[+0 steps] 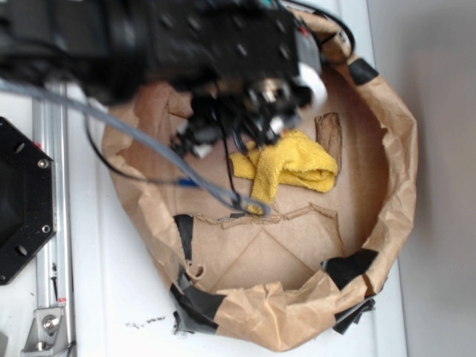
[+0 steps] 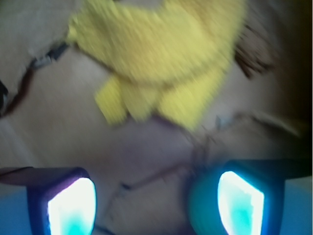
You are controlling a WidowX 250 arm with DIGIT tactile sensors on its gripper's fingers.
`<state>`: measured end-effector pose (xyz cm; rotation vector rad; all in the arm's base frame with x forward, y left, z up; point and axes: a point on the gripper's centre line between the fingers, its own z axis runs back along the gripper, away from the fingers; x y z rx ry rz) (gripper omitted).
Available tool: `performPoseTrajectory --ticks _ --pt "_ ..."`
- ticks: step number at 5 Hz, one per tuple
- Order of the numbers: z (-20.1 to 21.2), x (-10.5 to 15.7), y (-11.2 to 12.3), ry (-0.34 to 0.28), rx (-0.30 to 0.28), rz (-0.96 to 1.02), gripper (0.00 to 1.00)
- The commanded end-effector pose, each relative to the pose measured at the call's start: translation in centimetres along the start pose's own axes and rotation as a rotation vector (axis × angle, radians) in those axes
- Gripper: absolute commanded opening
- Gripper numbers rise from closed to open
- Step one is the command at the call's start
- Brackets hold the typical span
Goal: Grab the green ball.
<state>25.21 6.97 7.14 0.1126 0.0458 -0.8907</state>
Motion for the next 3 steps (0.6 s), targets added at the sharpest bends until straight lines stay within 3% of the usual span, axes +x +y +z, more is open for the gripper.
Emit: performPoseTrajectory --ticks 1,2,3 --pt "0.53 -1.30 2.56 0.030 0.146 0.041 1.00" --pt "-0.11 -2.00 2.74 0.073 0.173 0.050 1.00" --pt "-0.30 -1.93 3.35 0.063 0.189 0.078 1.00"
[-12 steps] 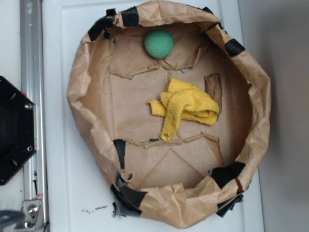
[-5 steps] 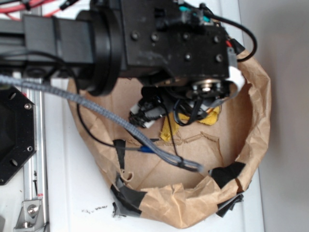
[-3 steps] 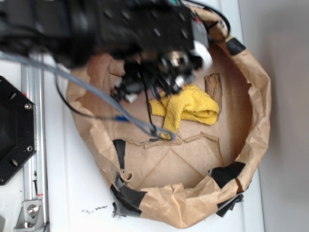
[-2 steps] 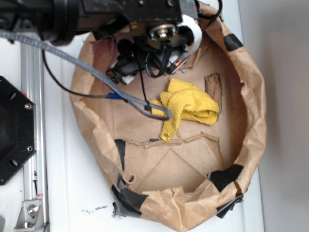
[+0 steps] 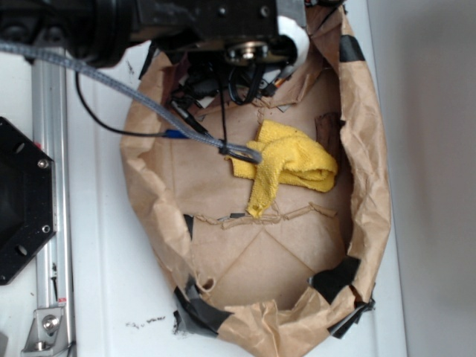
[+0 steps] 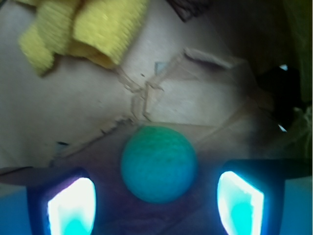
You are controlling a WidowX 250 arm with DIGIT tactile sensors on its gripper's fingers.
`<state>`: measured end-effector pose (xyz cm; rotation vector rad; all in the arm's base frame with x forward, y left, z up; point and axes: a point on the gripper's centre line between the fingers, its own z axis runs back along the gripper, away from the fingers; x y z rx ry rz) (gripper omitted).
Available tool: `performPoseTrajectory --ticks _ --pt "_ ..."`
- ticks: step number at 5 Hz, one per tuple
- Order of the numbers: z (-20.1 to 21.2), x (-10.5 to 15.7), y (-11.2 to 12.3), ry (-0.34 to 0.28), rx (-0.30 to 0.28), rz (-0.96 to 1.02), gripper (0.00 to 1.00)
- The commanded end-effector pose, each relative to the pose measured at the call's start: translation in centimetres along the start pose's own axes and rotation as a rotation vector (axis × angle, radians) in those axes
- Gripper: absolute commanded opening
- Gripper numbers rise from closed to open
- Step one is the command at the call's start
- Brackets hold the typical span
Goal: Grab the green ball.
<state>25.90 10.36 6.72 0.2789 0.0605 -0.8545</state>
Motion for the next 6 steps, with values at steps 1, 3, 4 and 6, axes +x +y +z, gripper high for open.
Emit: performPoseTrajectory --ticks 1,3,4,6 --pt "-0.2 1.5 1.3 -0.074 0.075 0.079 1.00" --pt "-4.3 2.7 0.6 -0.016 0.031 0.131 1.00" --pt "-4.2 2.6 0.2 -0.041 0.037 0.241 0.00" --pt "0.2 4.4 -0.9 -0.112 -0.004 0.280 0.00"
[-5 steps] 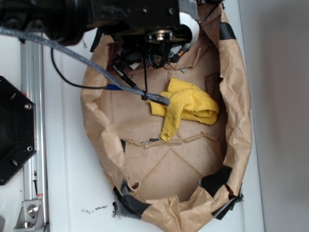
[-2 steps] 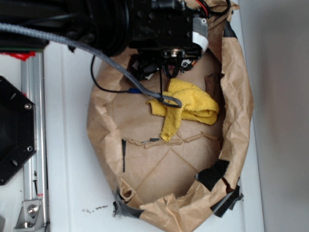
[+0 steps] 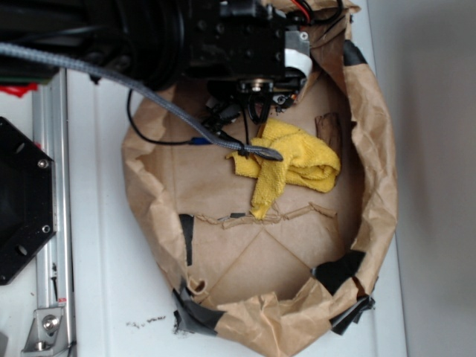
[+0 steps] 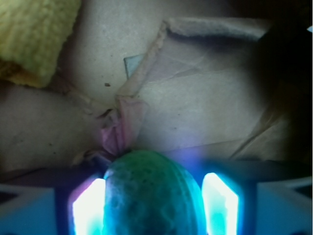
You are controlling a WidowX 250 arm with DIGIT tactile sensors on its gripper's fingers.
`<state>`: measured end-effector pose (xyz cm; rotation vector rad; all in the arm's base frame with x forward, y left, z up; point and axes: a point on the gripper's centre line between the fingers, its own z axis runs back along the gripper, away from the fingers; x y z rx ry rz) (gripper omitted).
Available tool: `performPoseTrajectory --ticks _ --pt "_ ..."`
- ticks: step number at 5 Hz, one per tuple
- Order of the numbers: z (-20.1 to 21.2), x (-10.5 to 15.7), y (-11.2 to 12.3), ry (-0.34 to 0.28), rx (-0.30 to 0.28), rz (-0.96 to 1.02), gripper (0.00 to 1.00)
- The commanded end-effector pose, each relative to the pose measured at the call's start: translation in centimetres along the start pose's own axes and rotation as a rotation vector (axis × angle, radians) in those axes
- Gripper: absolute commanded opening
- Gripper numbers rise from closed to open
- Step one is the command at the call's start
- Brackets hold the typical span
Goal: Grab the green ball.
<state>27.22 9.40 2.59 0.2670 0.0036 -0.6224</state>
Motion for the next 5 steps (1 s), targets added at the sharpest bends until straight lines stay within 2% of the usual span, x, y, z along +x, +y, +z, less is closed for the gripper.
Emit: performPoseTrajectory --ticks 1,2,3,4,5 --pt "9.3 4.0 -2.0 -0.181 -0.053 0.080 0.00" --pt "13.4 5.1 -2.5 -0.266 -0.116 0.131 0.00" --pt "14.6 5.4 -3.1 -0.249 -0.136 0.178 0.00" --pt "15.0 5.0 -3.9 -0.236 -0.192 0.316 0.00" --pt "16.4 4.3 -5.1 -0.218 -0.220 0.546 0.00"
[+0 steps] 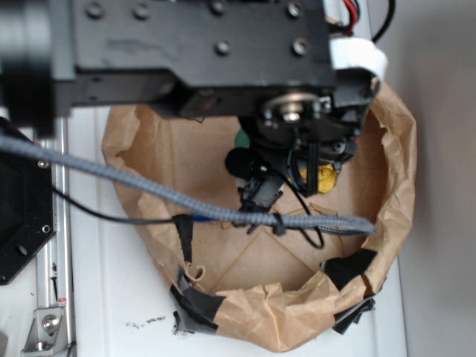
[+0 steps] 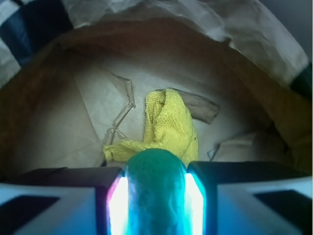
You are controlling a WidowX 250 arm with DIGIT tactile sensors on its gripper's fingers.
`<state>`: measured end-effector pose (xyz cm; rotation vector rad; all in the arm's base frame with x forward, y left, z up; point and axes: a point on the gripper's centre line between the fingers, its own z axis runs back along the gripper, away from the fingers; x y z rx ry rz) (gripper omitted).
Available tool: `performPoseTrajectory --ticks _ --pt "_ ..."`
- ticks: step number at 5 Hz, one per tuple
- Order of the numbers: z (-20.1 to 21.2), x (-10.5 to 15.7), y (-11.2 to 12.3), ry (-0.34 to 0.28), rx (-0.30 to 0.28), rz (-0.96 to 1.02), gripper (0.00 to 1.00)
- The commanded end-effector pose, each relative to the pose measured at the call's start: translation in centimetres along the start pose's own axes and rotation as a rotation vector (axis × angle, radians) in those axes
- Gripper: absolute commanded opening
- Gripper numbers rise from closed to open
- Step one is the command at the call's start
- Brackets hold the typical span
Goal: Grab the green ball.
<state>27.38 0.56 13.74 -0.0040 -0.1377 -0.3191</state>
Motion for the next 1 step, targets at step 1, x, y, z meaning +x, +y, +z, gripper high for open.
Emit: performPoseTrajectory --ticks 1 --pt "3.21 -0.15 -2.42 -0.010 0.021 0.346 0.00"
